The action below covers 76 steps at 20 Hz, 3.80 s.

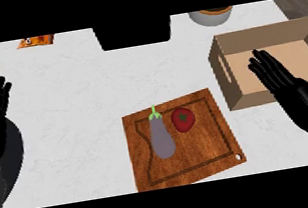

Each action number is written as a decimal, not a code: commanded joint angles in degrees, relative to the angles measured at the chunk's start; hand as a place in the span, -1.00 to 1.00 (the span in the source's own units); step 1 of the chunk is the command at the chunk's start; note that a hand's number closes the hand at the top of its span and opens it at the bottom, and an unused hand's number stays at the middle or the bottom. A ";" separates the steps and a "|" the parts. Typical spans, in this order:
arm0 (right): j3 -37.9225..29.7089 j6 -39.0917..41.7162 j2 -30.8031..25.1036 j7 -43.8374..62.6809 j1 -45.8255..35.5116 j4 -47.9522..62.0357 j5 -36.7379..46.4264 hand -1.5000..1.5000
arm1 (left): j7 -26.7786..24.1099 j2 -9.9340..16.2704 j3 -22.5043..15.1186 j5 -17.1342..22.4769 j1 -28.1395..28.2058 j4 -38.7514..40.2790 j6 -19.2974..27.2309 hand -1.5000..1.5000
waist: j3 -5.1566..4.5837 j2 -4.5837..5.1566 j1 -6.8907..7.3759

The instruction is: Pick the tomato from the cutting board and place it in the cardboard box

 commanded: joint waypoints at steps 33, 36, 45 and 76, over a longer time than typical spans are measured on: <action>33.01 10.39 11.25 68.65 -10.30 -26.05 70.46 -1.00 | 8.84 -8.62 -18.25 -9.02 -1.54 -4.35 -6.54 0.00 | 0.23 2.16 1.15; 27.12 13.82 13.11 67.52 -10.84 -26.35 67.40 -1.00 | 11.31 -9.84 -16.47 -9.52 -3.38 -3.78 -7.80 0.00 | 0.30 2.19 0.67; 23.58 15.23 21.78 63.37 -12.66 -13.09 73.04 -1.00 | 14.09 -13.56 -15.89 -14.71 -2.55 -7.29 -8.41 0.00 | 0.32 2.16 0.76; 14.74 6.88 28.83 41.13 -8.33 13.28 86.14 -1.00 | 13.76 -19.02 -5.54 -20.19 -5.08 -2.06 -18.63 0.00 | 0.32 2.24 0.60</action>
